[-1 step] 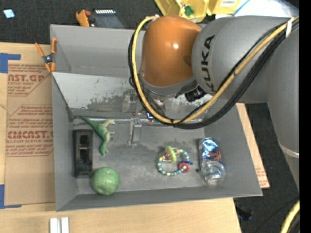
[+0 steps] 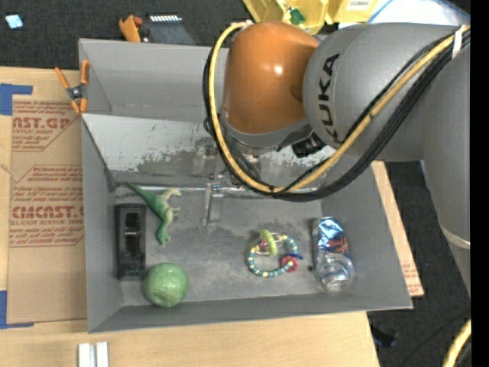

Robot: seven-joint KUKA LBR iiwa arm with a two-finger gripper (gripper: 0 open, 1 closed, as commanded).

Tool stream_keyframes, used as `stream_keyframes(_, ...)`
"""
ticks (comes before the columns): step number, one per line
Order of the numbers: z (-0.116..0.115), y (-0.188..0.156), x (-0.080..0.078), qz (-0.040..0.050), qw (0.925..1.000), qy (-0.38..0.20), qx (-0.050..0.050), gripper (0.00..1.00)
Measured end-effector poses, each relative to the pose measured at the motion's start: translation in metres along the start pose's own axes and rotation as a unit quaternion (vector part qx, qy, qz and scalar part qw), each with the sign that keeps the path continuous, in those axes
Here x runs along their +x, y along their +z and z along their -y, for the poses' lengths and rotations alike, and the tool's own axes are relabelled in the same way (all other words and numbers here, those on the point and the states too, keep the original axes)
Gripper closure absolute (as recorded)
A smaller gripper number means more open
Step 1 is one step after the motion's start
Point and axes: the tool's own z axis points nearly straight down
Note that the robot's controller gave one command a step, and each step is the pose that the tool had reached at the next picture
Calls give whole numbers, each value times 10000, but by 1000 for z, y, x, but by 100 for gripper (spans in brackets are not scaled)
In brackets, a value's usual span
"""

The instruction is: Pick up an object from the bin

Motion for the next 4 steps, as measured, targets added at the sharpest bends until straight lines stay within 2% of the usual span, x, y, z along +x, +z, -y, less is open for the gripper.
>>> stream_keyframes(1, -8, 62, -5, 8, 9965, 835, -6, 0)
stream_keyframes(2, -15, 82, -7, 12, 9999, 156, 4, 0)
stream_keyframes(3, -42, 91, -14, 6, 9973, 733, -12, 0)
stream_keyframes(4, -46, 156, -16, 55, 9984, 567, -11, 0)
